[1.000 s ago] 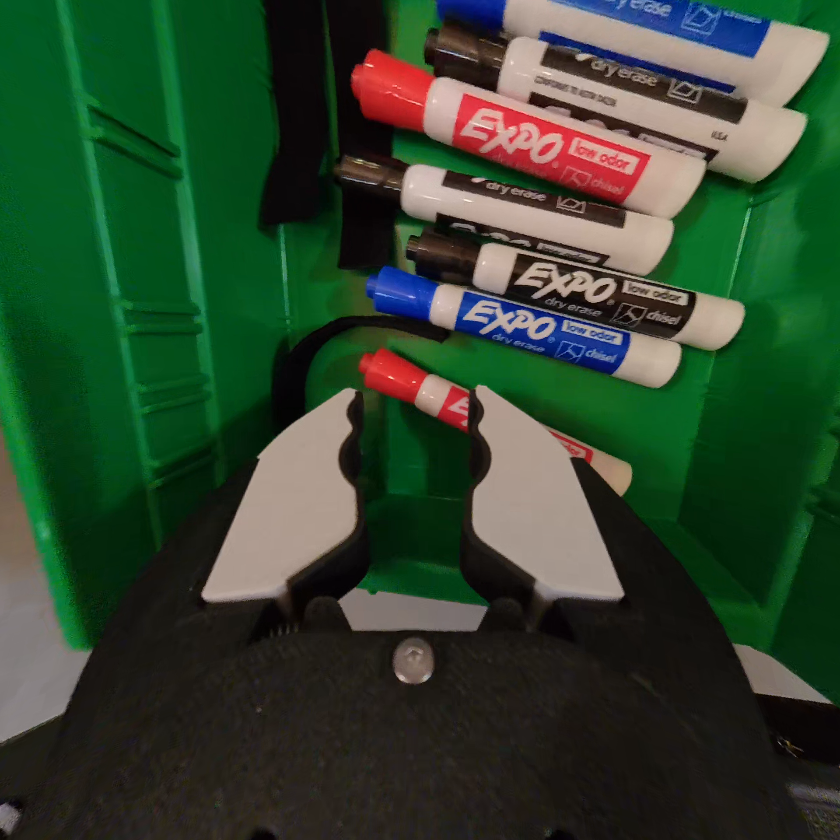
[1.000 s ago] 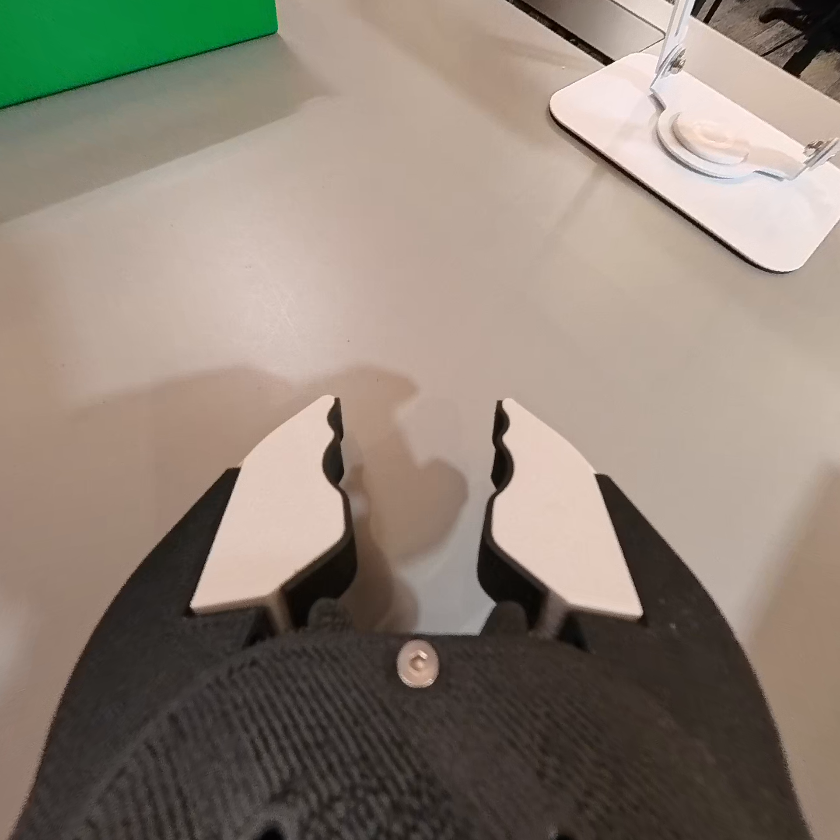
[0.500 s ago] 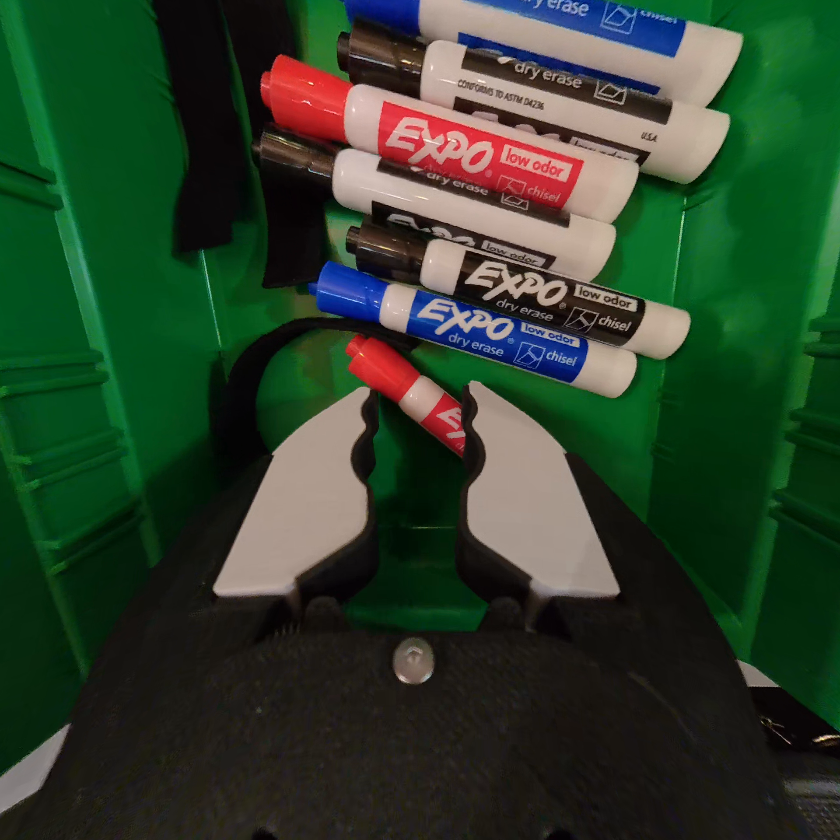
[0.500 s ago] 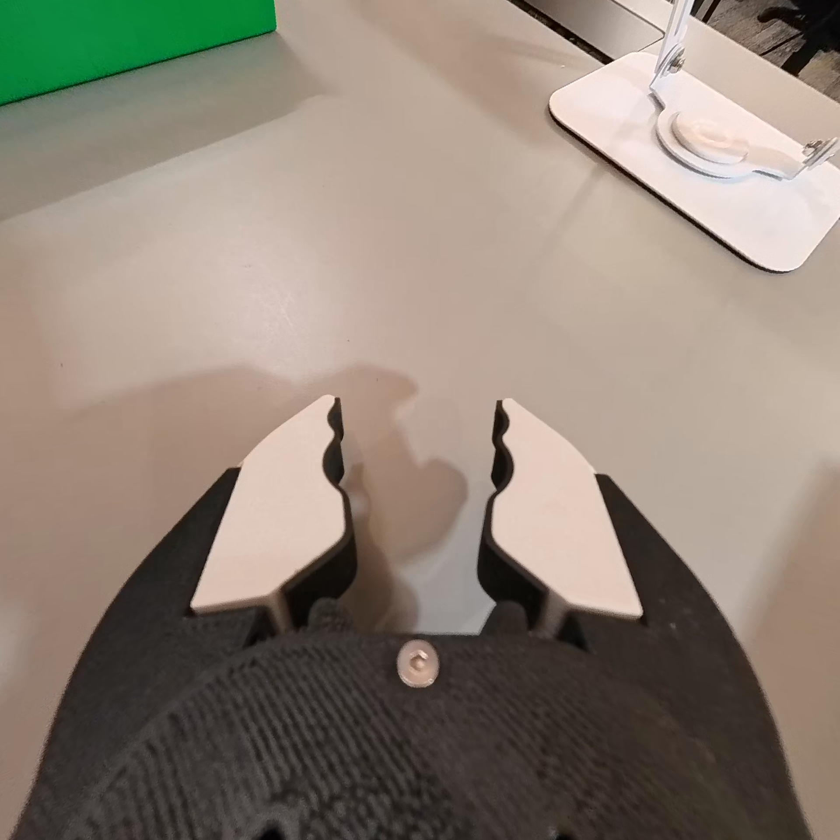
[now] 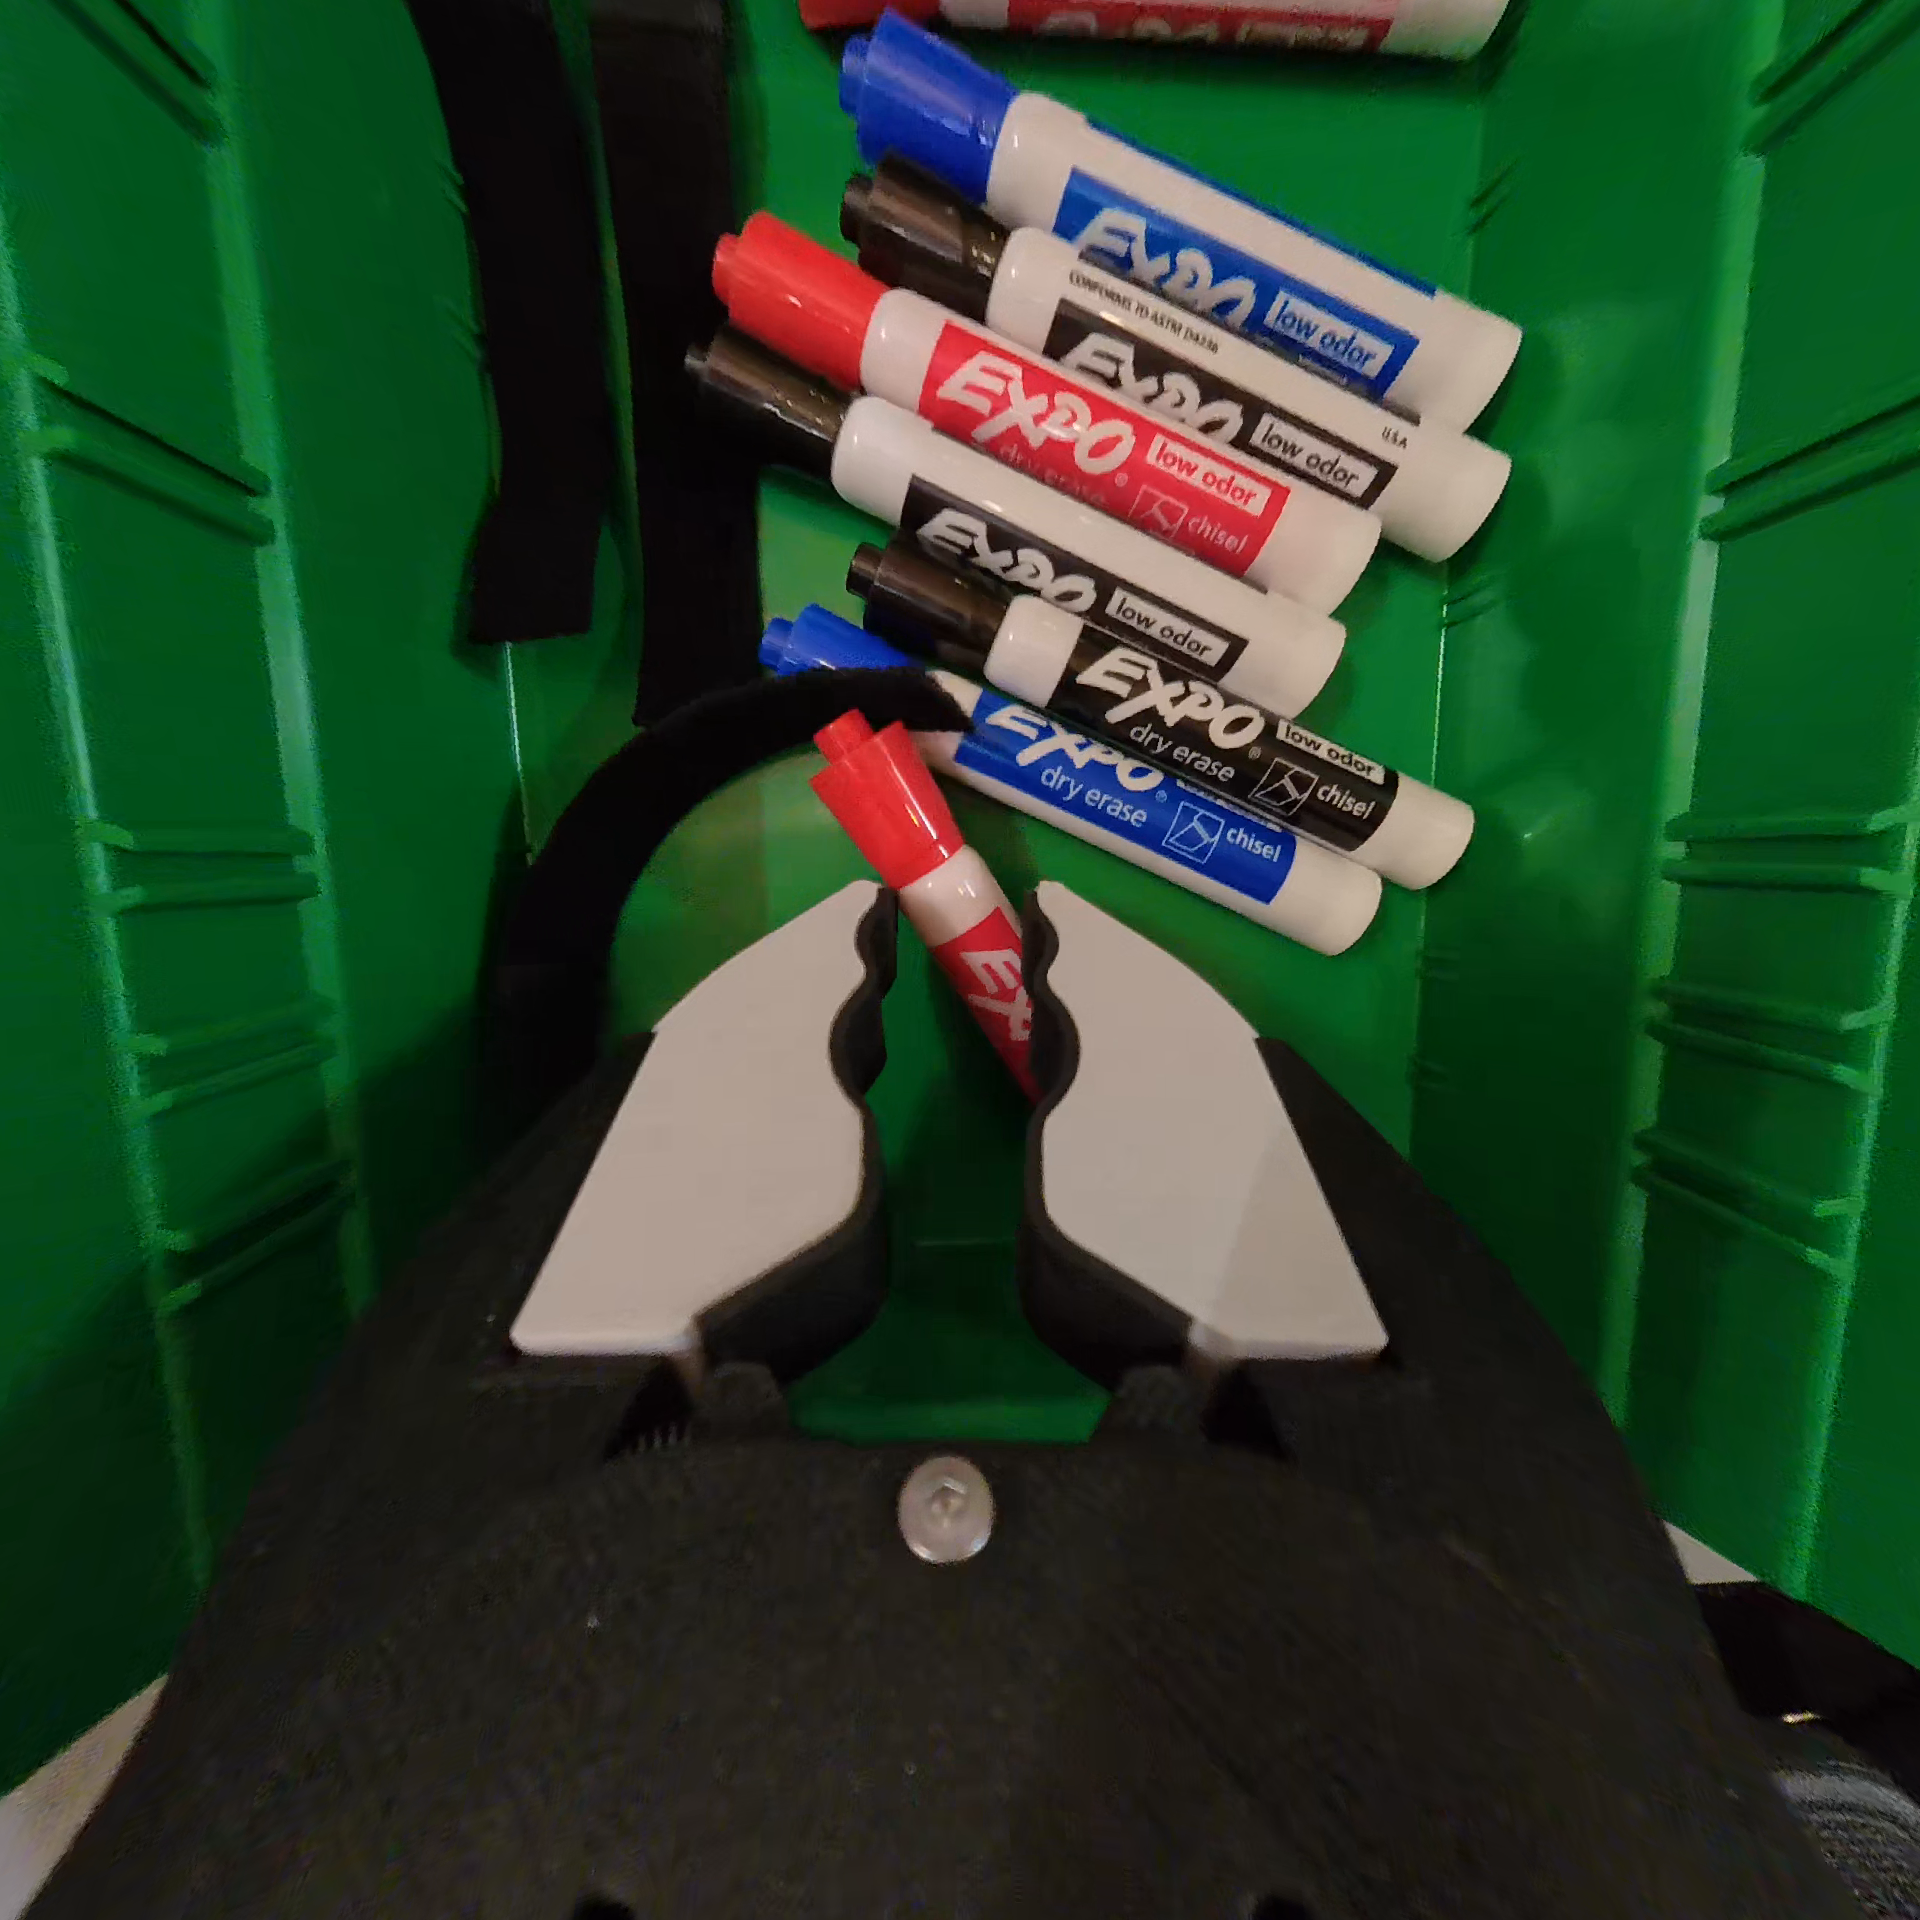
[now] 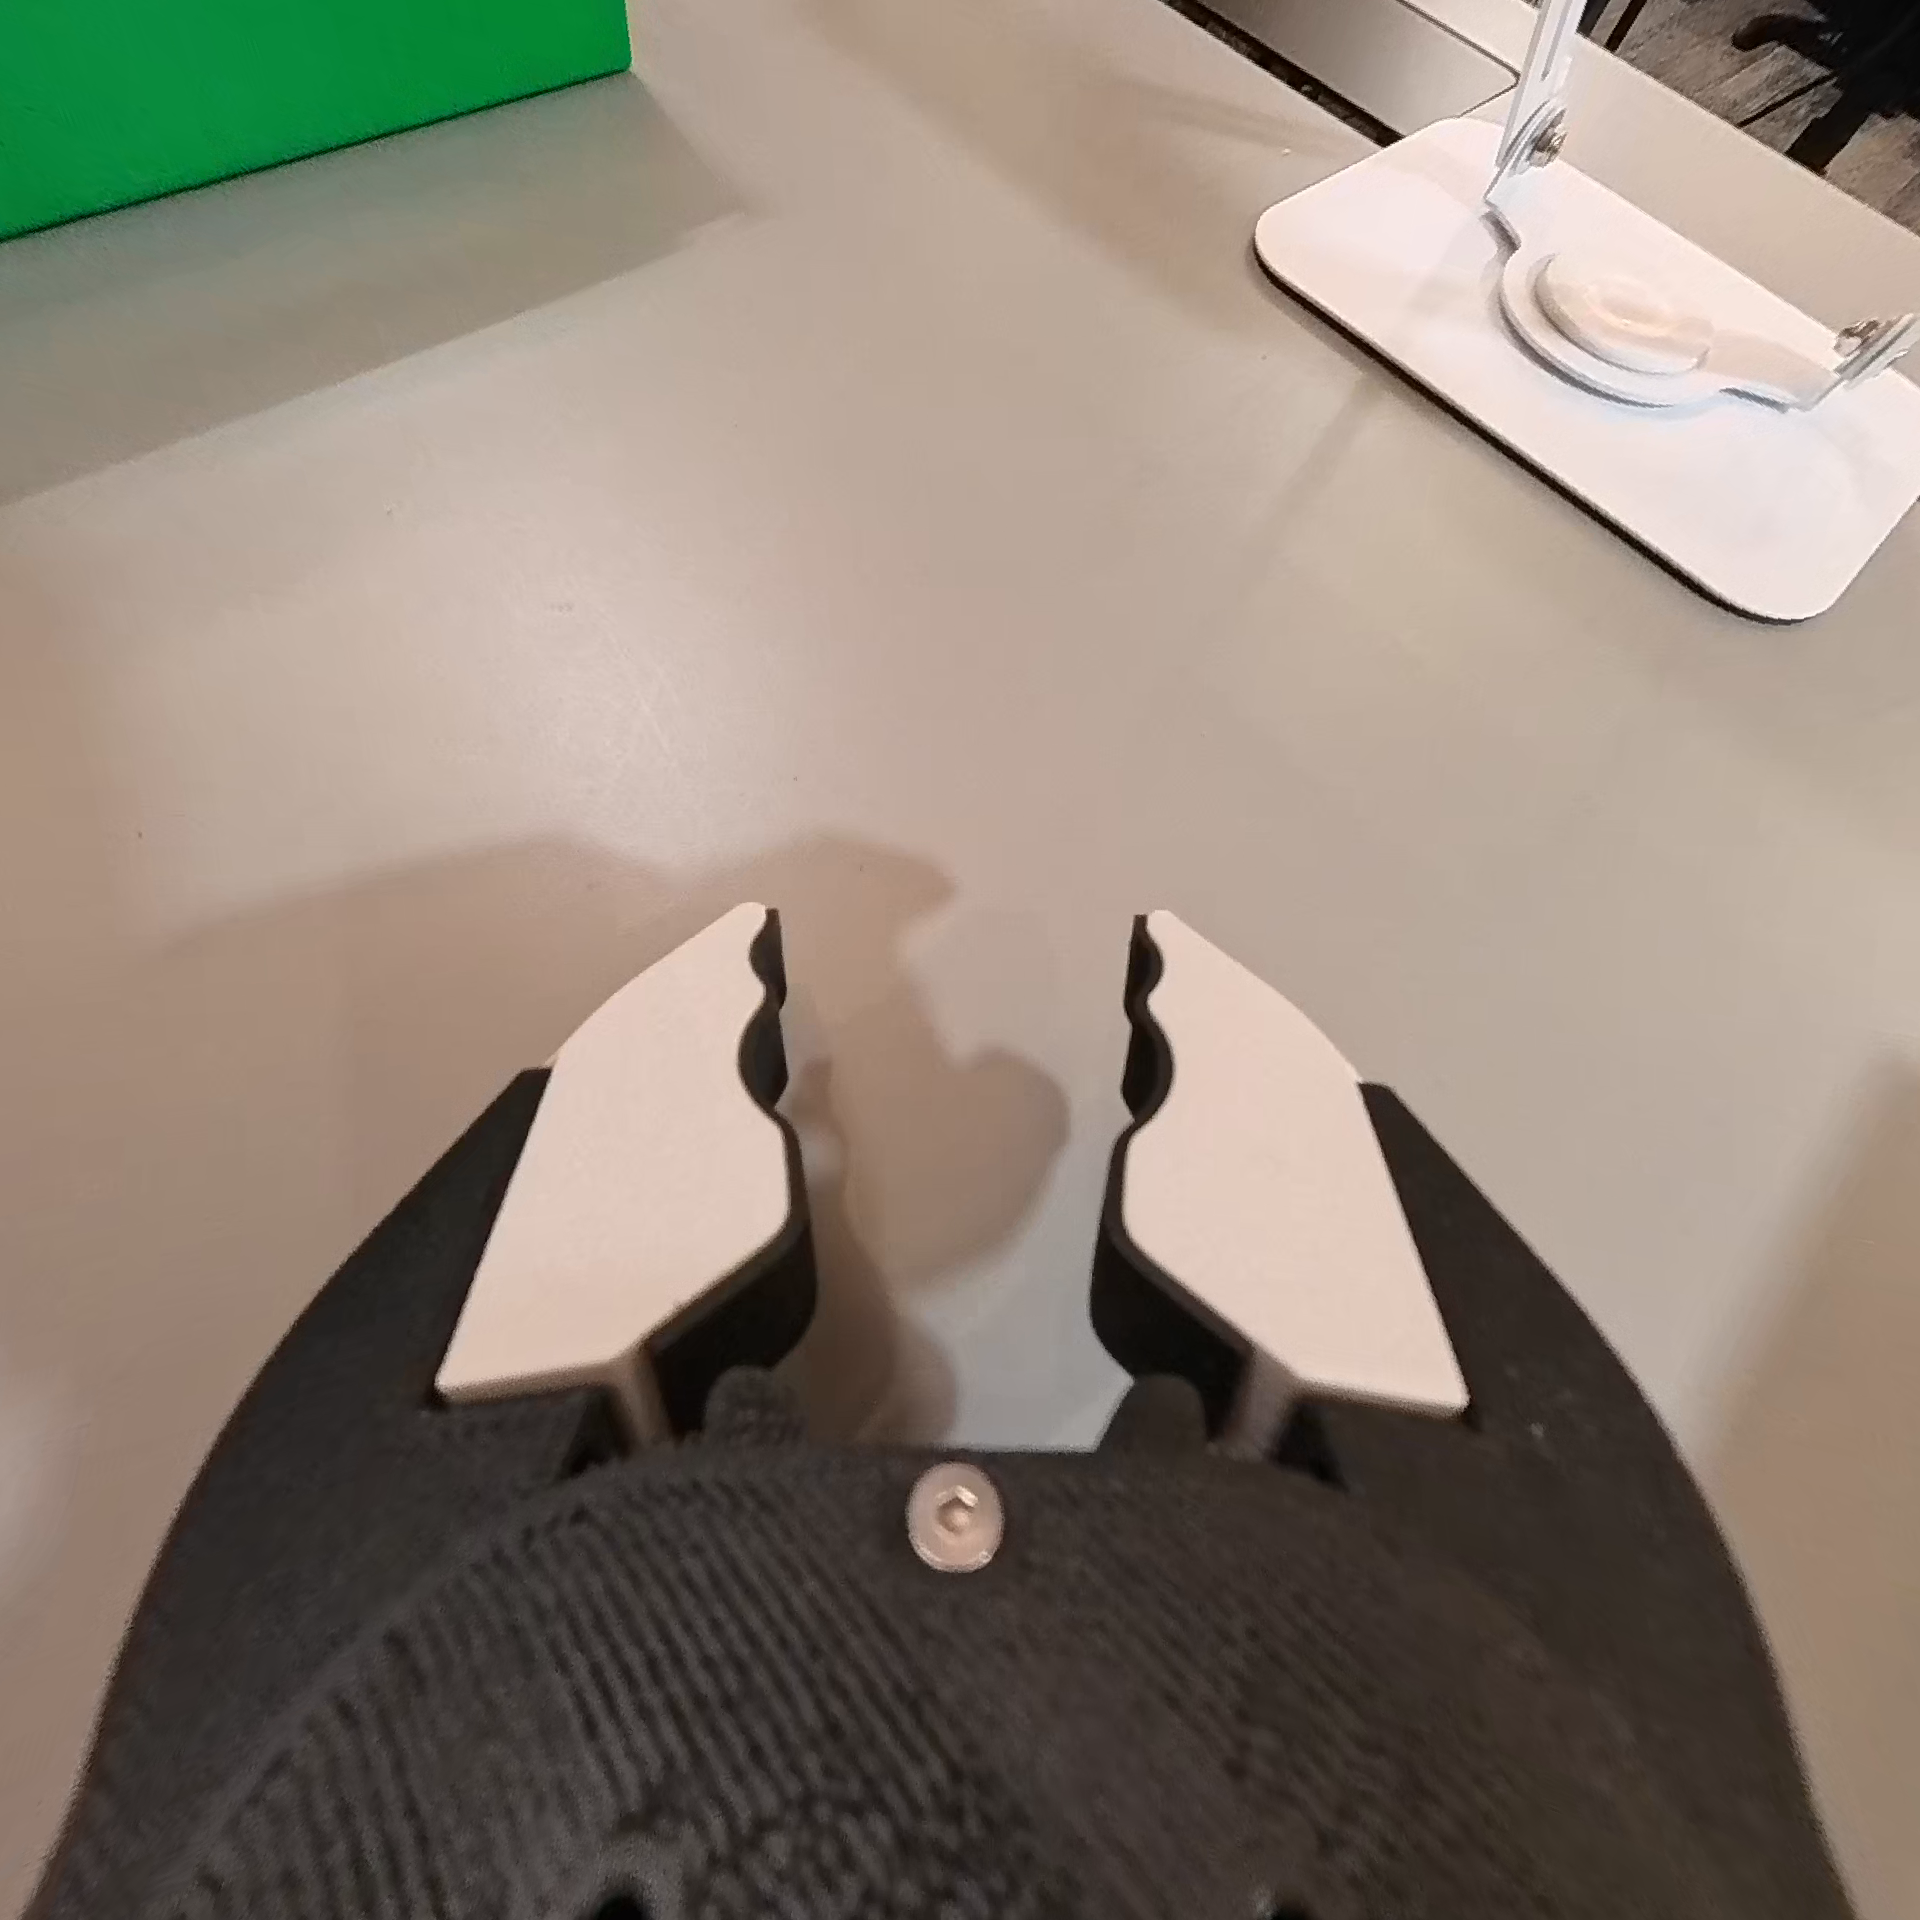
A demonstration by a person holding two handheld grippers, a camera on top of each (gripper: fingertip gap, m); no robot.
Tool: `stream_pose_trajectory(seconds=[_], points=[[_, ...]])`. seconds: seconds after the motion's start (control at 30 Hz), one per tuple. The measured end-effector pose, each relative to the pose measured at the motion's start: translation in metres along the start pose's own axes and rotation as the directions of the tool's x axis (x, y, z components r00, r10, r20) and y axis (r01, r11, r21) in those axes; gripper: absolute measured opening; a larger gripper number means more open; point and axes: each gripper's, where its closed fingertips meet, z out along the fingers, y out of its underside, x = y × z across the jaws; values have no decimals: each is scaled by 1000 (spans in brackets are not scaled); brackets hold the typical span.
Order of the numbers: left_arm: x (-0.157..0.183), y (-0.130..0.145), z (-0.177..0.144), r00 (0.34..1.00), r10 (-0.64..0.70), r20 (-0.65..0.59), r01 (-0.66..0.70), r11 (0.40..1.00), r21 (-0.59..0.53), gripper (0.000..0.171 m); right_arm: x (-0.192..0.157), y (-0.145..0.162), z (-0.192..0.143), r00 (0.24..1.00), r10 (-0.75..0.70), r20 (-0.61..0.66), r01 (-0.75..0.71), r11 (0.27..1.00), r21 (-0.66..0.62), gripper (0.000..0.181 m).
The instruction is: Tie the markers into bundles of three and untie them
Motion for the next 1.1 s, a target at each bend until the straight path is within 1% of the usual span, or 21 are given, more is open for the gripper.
stream_pose_trajectory(seconds=[0.17,0.37,0.43,0.63,0.8,0.87,0.97,1.0,1.1], points=[[-2,-10,-8,1000,-2,14,2,999,53,23,0,0,0,1000,-1,-1,1,1000,1,64],[-7,-34,-27,999,-35,21,30,979,202,20,0,0,0,1000,-2,-1,2,1000,0,64],[-5,-42,-35,999,-41,6,38,967,251,20,0,0,0,1000,-2,-1,2,1000,0,64],[4,-69,-67,998,-52,-36,62,912,406,19,0,0,0,1000,-2,-1,2,1000,-1,64],[13,-90,-105,999,-38,-20,43,841,539,19,0,0,0,1000,0,0,0,1000,1,64],[21,-99,-123,999,-26,-29,39,805,592,18,0,0,0,1000,1,0,-1,1000,2,64],[44,-111,-152,996,24,-89,42,741,670,18,0,-1,-1,1000,5,0,-5,1000,5,64],[56,-114,-159,991,58,-117,38,727,685,18,1,-1,-1,1000,8,1,-8,1000,6,64],[97,-118,-171,968,163,-191,19,711,703,19,1,-1,-1,1000,19,7,-19,1000,10,64]])
